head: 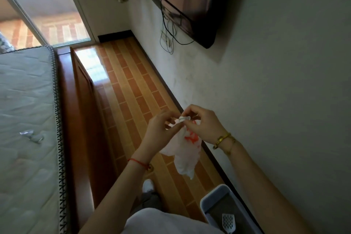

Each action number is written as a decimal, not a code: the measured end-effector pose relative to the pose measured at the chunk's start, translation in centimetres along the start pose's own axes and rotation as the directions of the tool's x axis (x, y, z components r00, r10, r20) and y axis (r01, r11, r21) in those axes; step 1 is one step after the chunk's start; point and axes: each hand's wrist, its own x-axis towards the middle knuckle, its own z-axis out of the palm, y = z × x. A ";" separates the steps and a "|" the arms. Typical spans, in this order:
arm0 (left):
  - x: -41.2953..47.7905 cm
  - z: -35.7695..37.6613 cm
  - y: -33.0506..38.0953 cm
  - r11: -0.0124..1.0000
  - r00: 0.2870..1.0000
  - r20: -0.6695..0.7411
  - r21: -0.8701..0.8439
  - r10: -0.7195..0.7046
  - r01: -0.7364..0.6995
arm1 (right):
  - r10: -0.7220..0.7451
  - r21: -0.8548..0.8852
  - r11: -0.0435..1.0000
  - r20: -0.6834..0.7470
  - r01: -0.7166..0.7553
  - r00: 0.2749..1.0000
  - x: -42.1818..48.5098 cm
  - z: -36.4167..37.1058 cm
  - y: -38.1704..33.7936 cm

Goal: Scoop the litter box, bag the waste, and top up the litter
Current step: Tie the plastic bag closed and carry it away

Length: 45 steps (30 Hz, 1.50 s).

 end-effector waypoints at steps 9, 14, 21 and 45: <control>8.3 -9.3 -6.8 0.999 0.994 -0.106 0.026 0.030 -0.027 | -0.036 -0.025 0.999 0.005 0.036 0.999 13.7 4.6 -2.9; 12.5 -13.4 -10.4 0.999 0.986 -0.161 0.040 0.035 -0.029 | -0.083 -0.091 0.993 -0.034 0.080 0.996 20.4 7.4 -3.9; 19.1 -17.6 -15.4 0.987 0.963 -0.264 0.133 -0.053 0.091 | -0.104 -0.200 0.975 -0.017 0.098 0.994 30.9 10.8 -2.8; 49.3 -28.4 -29.1 0.954 0.790 -0.576 0.058 -0.209 0.295 | -0.238 0.097 0.970 0.237 0.221 0.942 71.4 11.8 -0.1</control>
